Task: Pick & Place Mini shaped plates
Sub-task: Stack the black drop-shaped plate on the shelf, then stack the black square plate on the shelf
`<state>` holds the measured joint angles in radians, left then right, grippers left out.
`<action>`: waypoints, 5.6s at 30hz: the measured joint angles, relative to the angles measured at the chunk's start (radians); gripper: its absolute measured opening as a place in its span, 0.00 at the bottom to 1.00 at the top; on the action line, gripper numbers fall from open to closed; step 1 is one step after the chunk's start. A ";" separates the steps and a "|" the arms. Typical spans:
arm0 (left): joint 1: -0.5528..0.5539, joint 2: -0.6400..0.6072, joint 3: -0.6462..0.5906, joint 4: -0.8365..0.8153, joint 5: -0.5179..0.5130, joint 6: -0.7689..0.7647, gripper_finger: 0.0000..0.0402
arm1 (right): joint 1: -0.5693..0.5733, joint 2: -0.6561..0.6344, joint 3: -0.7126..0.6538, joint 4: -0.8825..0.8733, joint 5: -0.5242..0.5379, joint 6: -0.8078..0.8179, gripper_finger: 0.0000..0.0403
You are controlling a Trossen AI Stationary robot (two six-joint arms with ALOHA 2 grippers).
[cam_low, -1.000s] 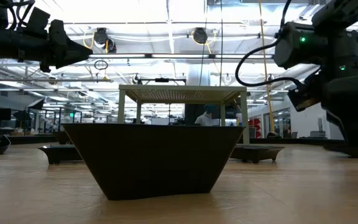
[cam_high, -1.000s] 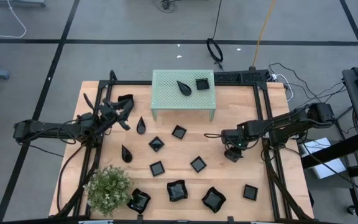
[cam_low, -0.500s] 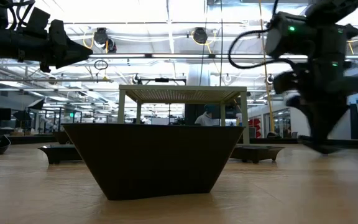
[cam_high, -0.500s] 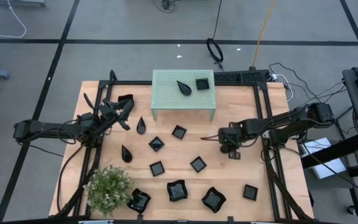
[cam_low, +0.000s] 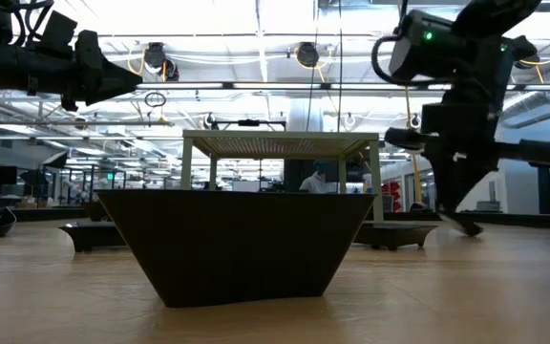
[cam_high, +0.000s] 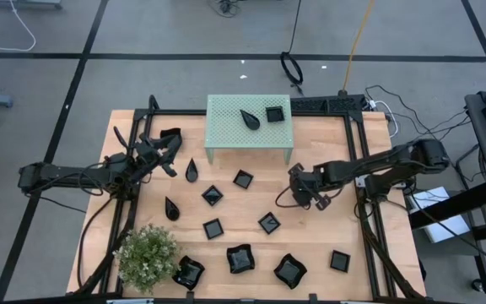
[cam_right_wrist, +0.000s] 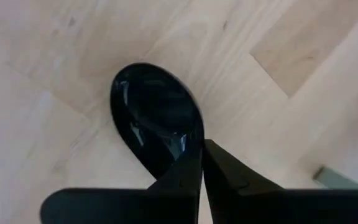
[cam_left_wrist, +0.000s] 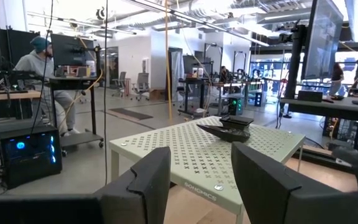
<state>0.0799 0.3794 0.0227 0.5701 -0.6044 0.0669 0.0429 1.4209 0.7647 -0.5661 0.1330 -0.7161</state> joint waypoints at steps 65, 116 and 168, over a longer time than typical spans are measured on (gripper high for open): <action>0.000 0.000 0.000 -0.014 0.000 0.000 0.43 | 0.021 0.036 -0.156 0.215 0.126 2.271 0.25; 0.000 0.000 0.000 -0.020 0.000 0.000 0.43 | -0.420 -0.287 0.162 0.390 -0.100 1.000 0.00; 0.000 0.000 0.000 -0.021 0.000 0.000 0.43 | -0.626 0.263 0.648 0.312 -0.312 0.716 0.25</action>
<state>0.0799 0.3791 0.0227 0.5495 -0.6046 0.0669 -0.5829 1.6838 1.4124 -0.2537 -0.1787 -0.0003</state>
